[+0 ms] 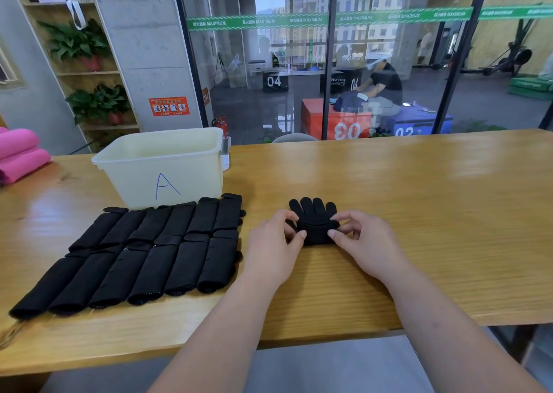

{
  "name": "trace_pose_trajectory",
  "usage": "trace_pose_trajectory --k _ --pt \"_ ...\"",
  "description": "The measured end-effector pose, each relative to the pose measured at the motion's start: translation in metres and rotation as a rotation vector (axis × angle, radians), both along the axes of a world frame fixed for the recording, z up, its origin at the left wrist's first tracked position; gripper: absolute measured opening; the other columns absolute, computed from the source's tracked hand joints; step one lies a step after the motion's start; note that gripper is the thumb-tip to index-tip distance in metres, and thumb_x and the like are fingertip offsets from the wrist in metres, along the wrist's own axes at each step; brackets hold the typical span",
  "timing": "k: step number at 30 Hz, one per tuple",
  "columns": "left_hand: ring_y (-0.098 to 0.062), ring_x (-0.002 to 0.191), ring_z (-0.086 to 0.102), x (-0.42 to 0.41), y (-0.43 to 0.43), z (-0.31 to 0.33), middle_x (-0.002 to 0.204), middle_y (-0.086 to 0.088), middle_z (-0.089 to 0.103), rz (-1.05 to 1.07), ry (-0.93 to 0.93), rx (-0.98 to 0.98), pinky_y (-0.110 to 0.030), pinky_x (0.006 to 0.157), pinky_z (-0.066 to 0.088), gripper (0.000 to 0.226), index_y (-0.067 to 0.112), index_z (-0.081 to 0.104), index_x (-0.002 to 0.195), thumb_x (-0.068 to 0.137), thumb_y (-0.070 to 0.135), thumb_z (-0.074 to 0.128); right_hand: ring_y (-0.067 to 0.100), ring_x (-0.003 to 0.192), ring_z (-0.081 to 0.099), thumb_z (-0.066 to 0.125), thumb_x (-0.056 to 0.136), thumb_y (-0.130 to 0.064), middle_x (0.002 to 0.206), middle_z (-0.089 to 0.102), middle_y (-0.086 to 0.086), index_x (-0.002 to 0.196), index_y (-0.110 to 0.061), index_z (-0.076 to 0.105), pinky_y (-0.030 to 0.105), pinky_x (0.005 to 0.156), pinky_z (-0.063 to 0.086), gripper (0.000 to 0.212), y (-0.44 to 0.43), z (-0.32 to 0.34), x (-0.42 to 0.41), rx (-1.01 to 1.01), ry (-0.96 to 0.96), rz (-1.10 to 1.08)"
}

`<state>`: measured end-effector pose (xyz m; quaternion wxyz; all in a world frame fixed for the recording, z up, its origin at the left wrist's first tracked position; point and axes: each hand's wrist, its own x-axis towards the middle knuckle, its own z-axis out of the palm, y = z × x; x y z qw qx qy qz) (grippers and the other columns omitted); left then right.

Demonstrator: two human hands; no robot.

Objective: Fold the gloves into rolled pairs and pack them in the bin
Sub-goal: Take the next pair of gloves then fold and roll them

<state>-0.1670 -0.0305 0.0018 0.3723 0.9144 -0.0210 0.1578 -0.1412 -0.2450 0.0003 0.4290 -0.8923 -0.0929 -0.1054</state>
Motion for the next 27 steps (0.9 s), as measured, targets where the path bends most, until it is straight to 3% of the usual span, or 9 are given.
trace_pose_trajectory --k 4,8,12,17,22,27 --pt "-0.006 0.092 0.056 -0.001 -0.003 0.0 0.082 0.016 0.064 0.021 -0.055 0.137 -0.039 0.091 0.053 0.02 0.039 0.059 0.119 0.101 0.035 0.067 0.001 0.071 0.057 0.075 0.091 -0.039 0.086 0.064 -0.018 0.111 -0.042 0.056 0.024 0.06 0.041 0.027 0.007 -0.001 -0.004 -0.248 -0.136 -0.099" --pt "-0.009 0.1 0.054 0.001 -0.003 -0.003 0.094 0.019 0.055 0.0 -0.12 0.253 -0.033 0.092 0.046 0.022 0.041 0.067 0.117 0.101 0.027 0.065 0.005 0.071 0.051 0.075 0.09 -0.038 0.092 0.049 -0.013 0.098 -0.04 0.064 0.028 0.055 0.04 0.013 0.01 -0.005 -0.006 -0.36 -0.274 -0.123" --pt "-0.013 0.111 0.046 0.004 -0.006 -0.009 0.115 0.016 0.058 -0.002 -0.203 0.363 -0.032 0.095 0.04 0.03 0.034 0.075 0.123 0.103 0.023 0.056 0.011 0.084 0.053 0.073 0.093 -0.038 0.094 0.049 -0.012 0.094 -0.035 0.076 0.028 0.055 0.043 0.004 0.015 -0.01 -0.003 -0.471 -0.319 -0.183" --pt "-0.013 0.126 0.048 0.001 -0.012 -0.01 0.132 0.019 0.064 -0.034 -0.186 0.462 -0.034 0.109 0.036 0.036 0.03 0.073 0.13 0.103 0.04 0.053 0.018 0.1 0.054 0.077 0.09 -0.029 0.104 0.065 -0.015 0.09 -0.027 0.083 0.036 0.071 0.051 0.006 0.017 -0.012 0.001 -0.598 -0.458 -0.199" --pt "-0.014 0.127 0.053 0.001 -0.013 -0.01 0.138 0.018 0.065 -0.001 -0.154 0.483 -0.037 0.111 0.036 0.04 0.031 0.069 0.137 0.101 0.045 0.056 0.013 0.106 0.057 0.062 0.097 -0.032 0.118 0.073 -0.021 0.113 -0.032 0.079 0.034 0.081 0.053 0.023 0.016 -0.012 0.001 -0.617 -0.377 -0.158" --pt "-0.013 0.129 0.051 0.001 -0.009 -0.008 0.141 0.019 0.064 0.006 -0.132 0.46 -0.037 0.111 0.035 0.037 0.034 0.067 0.139 0.104 0.042 0.055 0.01 0.111 0.055 0.066 0.092 -0.039 0.124 0.07 -0.023 0.122 -0.035 0.074 0.031 0.089 0.053 0.031 0.015 -0.009 -0.002 -0.525 -0.282 -0.097"
